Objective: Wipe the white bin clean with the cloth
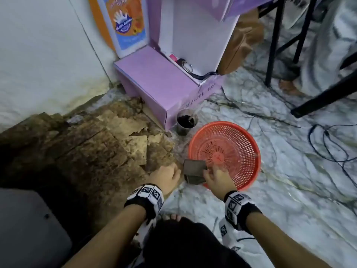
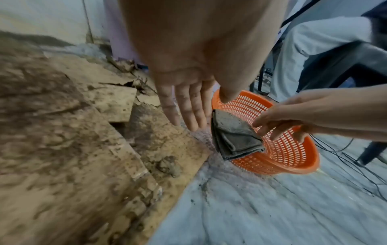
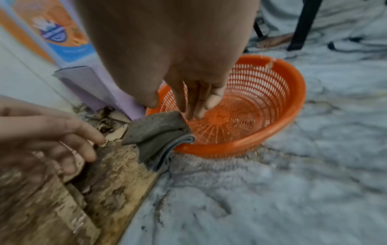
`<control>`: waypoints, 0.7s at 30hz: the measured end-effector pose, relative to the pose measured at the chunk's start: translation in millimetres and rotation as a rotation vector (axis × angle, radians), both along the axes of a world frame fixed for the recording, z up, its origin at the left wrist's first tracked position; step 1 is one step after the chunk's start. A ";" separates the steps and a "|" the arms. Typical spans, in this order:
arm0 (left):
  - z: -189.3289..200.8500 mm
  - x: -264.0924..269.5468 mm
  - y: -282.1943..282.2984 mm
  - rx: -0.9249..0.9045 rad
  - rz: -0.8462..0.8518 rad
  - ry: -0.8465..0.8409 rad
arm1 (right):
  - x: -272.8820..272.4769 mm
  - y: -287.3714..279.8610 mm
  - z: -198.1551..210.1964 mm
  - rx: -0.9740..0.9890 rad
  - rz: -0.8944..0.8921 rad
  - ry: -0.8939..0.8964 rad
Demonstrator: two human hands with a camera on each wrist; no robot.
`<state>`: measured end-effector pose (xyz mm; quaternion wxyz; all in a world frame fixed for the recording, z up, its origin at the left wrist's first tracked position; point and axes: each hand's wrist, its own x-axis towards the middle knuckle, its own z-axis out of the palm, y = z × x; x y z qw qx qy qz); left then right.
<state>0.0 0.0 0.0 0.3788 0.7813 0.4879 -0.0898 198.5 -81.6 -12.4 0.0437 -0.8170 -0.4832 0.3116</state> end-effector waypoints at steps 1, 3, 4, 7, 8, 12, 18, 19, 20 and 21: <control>-4.0 8.0 1.7 -0.017 0.018 -0.001 | 0.7 2.3 -6.3 -0.004 -0.040 0.004; -14.9 20.8 5.8 -0.034 0.048 0.010 | 2.5 6.8 -16.1 -0.013 -0.103 0.010; -18.9 25.9 7.0 -0.057 0.073 0.012 | 1.4 8.3 -17.6 -0.027 -0.123 0.030; -35.3 39.2 9.2 -0.152 0.116 -0.019 | 4.2 8.3 -30.8 -0.005 -0.142 0.115; -40.8 41.3 10.0 -0.160 0.124 -0.032 | 5.9 8.3 -32.9 -0.005 -0.145 0.133; -51.3 43.5 9.6 -0.224 0.169 -0.041 | 10.7 6.5 -37.1 0.000 -0.152 0.210; -52.9 38.2 5.7 -0.338 0.229 -0.122 | 17.6 7.0 -29.3 0.027 -0.106 0.263; -51.9 36.7 4.3 -0.340 0.250 -0.148 | 18.9 6.8 -25.2 0.055 -0.096 0.267; -47.9 34.9 2.8 -0.342 0.268 -0.178 | 19.7 6.5 -20.5 0.087 -0.081 0.272; -43.4 32.7 2.0 -0.339 0.278 -0.222 | 20.2 7.3 -14.7 0.114 -0.063 0.273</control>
